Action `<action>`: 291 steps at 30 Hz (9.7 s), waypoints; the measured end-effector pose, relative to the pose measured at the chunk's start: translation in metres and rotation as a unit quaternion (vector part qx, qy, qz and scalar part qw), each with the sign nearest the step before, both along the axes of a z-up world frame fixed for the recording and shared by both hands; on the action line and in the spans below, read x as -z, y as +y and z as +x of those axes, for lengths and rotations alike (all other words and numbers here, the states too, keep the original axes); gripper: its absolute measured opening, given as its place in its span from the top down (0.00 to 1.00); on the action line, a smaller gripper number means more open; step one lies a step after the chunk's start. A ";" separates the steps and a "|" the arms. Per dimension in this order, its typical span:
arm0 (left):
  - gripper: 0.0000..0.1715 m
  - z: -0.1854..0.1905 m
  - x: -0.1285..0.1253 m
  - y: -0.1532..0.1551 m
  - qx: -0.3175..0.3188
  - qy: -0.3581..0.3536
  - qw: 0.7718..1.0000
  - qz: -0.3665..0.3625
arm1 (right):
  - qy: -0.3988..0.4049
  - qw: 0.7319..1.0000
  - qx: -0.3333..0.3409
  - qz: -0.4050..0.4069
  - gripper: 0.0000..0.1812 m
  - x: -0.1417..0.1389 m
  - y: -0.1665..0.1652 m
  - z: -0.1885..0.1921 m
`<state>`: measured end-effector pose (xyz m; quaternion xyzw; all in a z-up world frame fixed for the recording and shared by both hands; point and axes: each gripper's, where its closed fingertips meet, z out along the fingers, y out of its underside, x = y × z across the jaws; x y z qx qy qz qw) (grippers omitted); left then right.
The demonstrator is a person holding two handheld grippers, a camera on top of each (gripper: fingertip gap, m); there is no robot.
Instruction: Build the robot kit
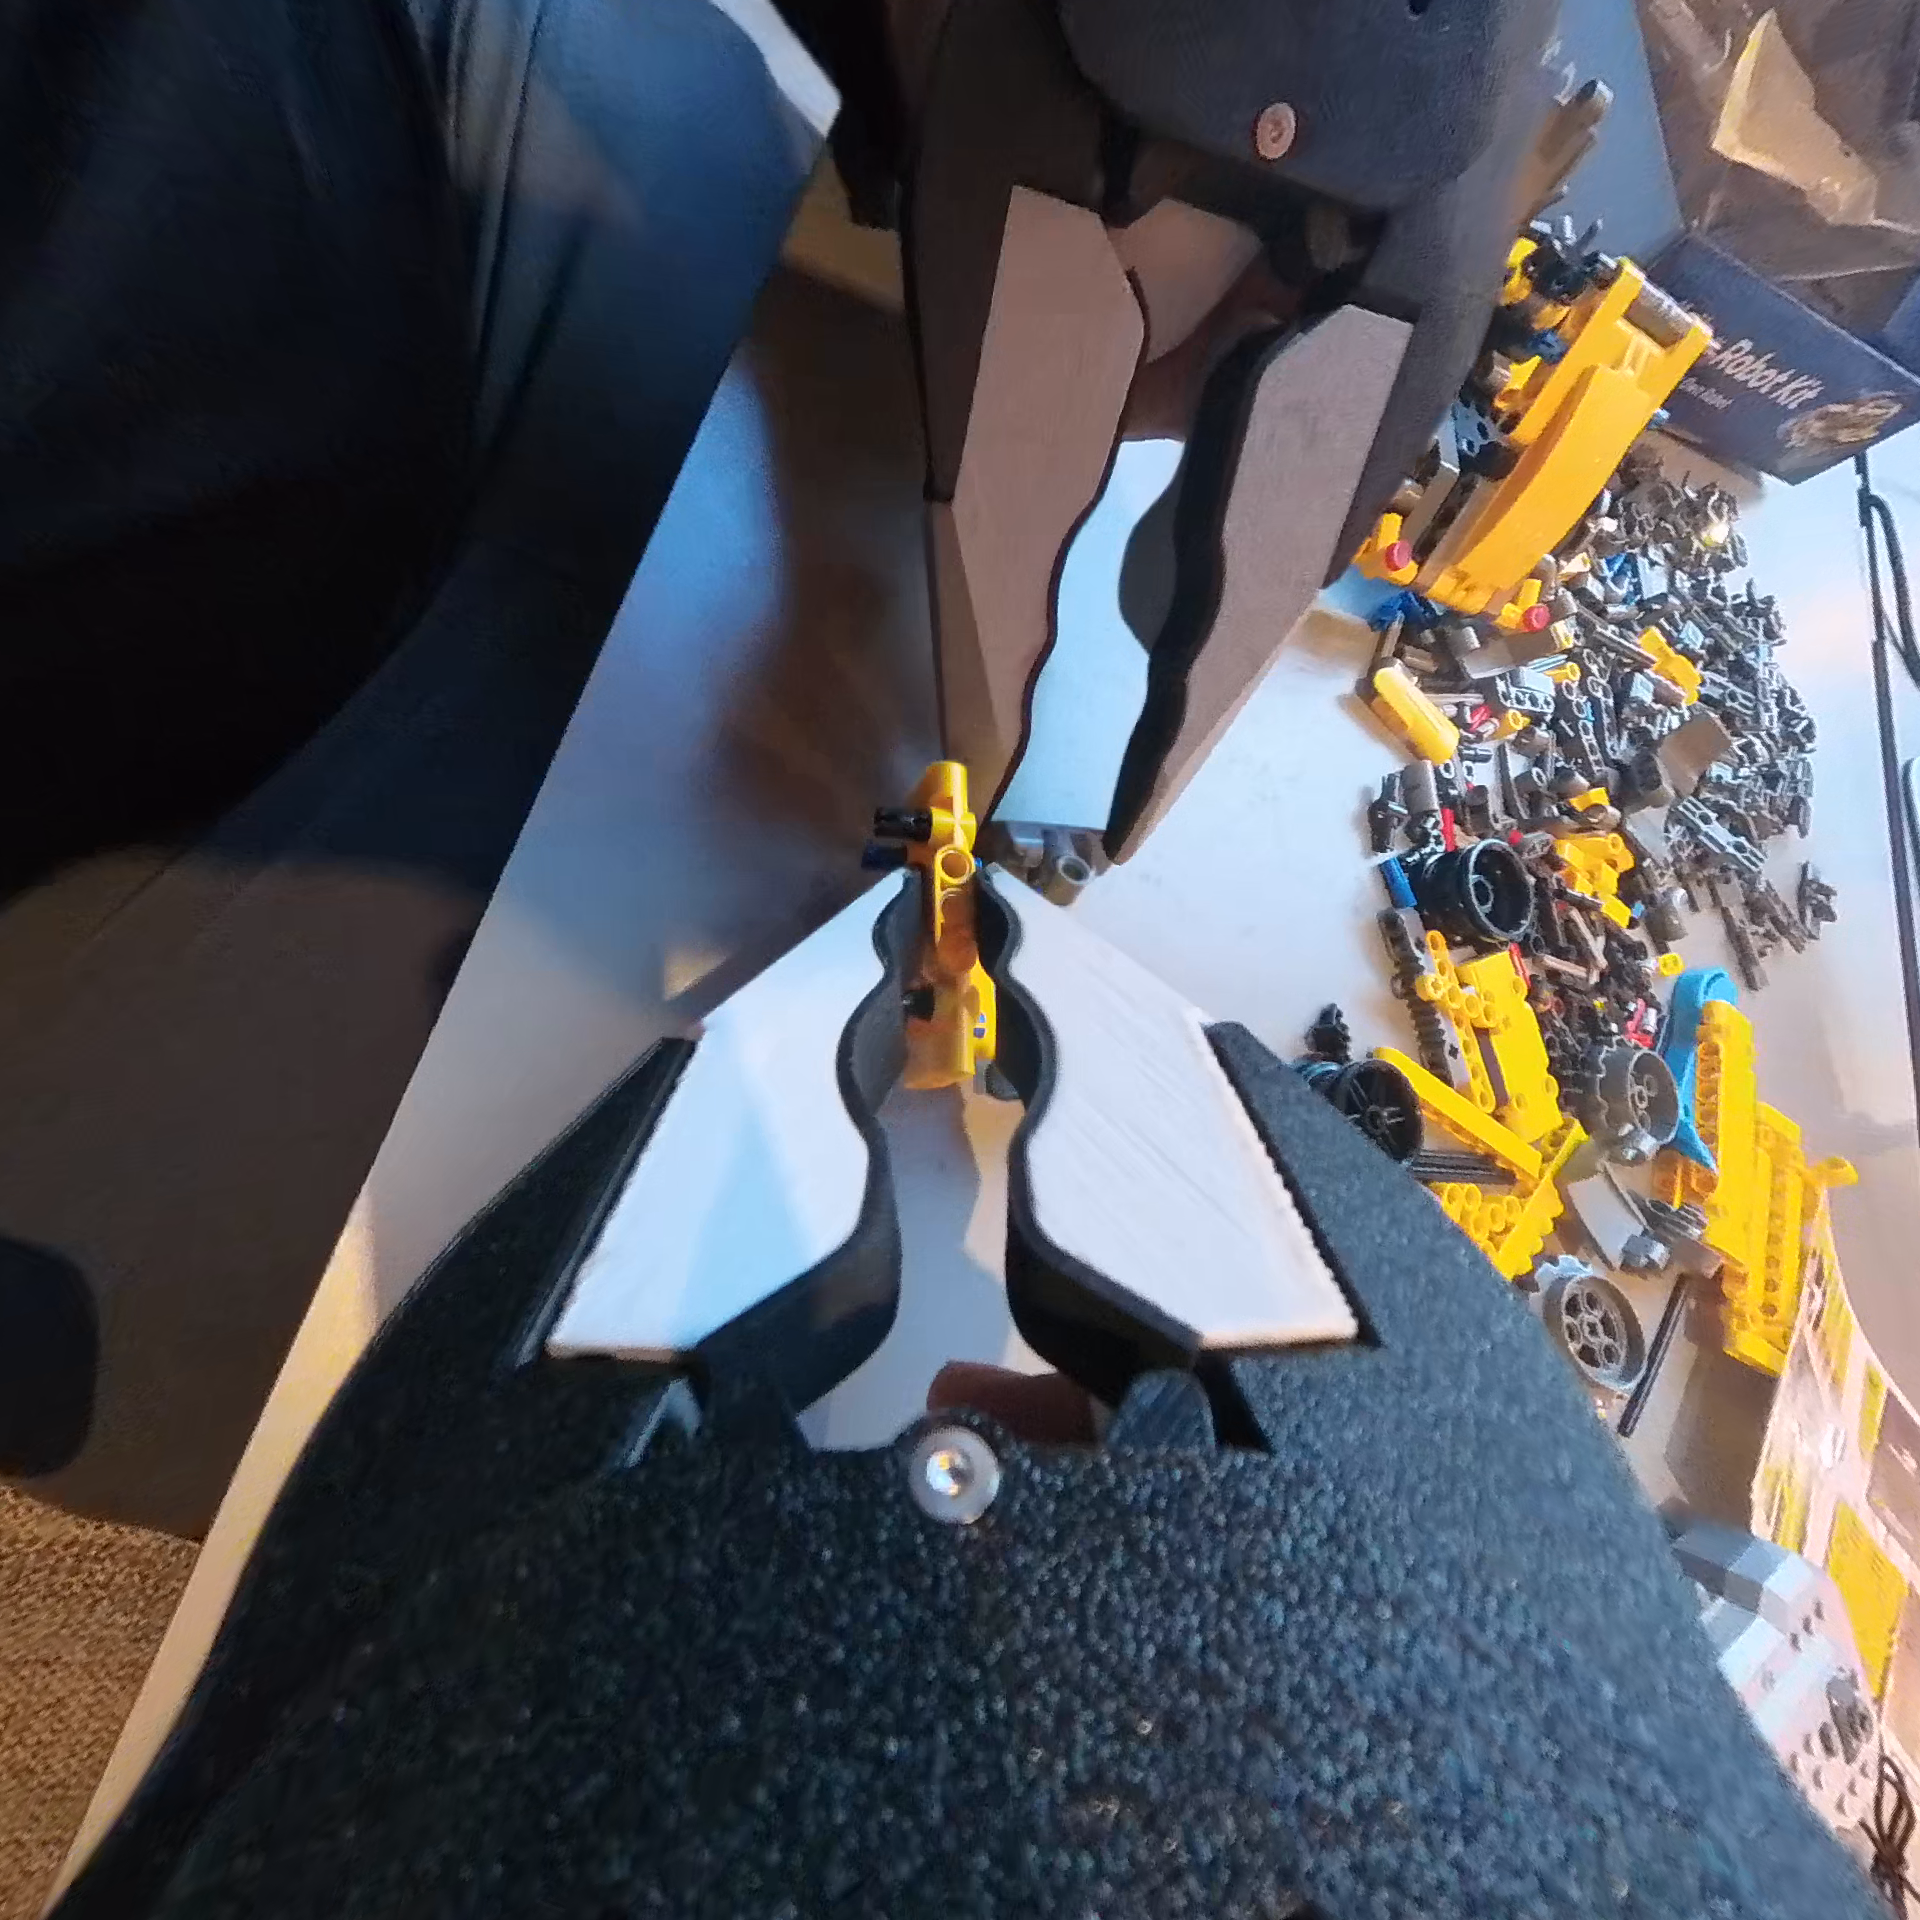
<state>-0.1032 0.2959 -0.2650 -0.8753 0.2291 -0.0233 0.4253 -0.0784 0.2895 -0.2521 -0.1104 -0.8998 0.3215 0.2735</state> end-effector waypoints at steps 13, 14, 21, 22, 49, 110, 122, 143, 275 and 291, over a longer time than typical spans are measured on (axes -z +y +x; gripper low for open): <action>0.84 0.003 0.000 0.002 0.077 0.039 0.996 -0.016 | -0.001 0.999 0.005 0.043 0.95 0.006 -0.001 -0.004; 0.84 0.003 0.000 0.003 0.082 0.040 0.996 -0.018 | 0.001 0.999 0.006 0.043 0.95 0.005 -0.001 -0.005; 0.84 0.003 0.000 0.005 0.105 0.046 0.993 -0.028 | 0.000 0.998 0.024 0.056 0.95 0.005 0.004 -0.004; 0.84 0.003 0.000 0.005 0.107 0.048 0.993 -0.027 | 0.000 0.998 0.025 0.054 0.95 0.005 0.004 -0.004; 0.86 0.003 0.000 0.010 0.151 0.071 0.985 -0.041 | 0.000 0.983 0.080 0.164 0.95 0.005 0.011 -0.009; 1.00 0.008 0.000 0.006 0.431 0.053 0.840 -0.326 | 0.033 0.992 0.088 -0.083 0.95 -0.021 0.026 0.029; 0.62 -0.013 -0.002 0.008 0.258 0.018 0.915 -0.309 | 0.043 0.981 0.139 -0.131 0.95 -0.019 0.053 0.045; 0.78 -0.008 -0.009 0.012 0.044 -0.157 0.963 -0.214 | -0.044 0.940 0.267 -0.208 0.95 -0.017 0.057 0.032; 0.80 -0.045 0.007 -0.036 0.023 0.022 0.998 -0.056 | -0.166 0.897 0.381 -0.150 0.95 0.009 0.028 -0.010; 0.77 -0.016 -0.034 -0.063 -0.006 0.002 1.000 0.020 | -0.164 0.913 0.350 -0.133 0.86 0.012 -0.002 0.020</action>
